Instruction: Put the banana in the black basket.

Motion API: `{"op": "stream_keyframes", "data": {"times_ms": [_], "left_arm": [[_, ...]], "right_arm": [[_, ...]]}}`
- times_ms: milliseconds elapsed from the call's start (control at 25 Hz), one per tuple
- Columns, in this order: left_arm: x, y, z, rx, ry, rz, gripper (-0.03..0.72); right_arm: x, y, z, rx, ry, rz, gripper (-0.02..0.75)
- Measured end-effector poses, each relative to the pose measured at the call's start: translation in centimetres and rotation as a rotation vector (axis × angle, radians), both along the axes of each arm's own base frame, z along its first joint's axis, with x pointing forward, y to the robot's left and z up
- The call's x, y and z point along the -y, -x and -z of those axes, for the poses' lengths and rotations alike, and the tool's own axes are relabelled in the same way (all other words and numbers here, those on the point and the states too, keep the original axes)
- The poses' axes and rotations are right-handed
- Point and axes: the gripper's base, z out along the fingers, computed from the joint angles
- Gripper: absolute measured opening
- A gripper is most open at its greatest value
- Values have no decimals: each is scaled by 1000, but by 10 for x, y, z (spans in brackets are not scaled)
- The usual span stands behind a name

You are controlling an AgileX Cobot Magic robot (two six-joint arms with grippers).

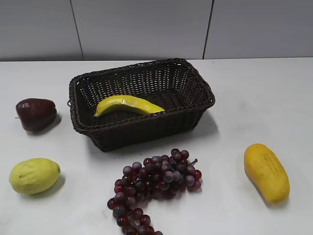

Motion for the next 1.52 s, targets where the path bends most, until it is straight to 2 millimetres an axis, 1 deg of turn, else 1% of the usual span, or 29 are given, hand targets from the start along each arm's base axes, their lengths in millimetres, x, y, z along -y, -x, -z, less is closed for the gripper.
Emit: {"op": "stream_keyframes", "data": {"times_ms": [120, 840, 1040, 1360, 1520], "left_arm": [[0, 0, 0, 0, 1, 0, 236], [0, 0, 0, 0, 0, 0, 236], [0, 0, 0, 0, 1, -1, 236], [0, 0, 0, 0, 0, 0, 236], [0, 0, 0, 0, 0, 0, 236]], "right_arm": [[0, 0, 0, 2, 0, 0, 495], [1, 2, -1, 23, -7, 0, 492], [6, 15, -4, 107, -29, 46, 492], [13, 47, -7, 313, -51, 251, 488], [13, 50, -7, 334, -50, 273, 487]]}}
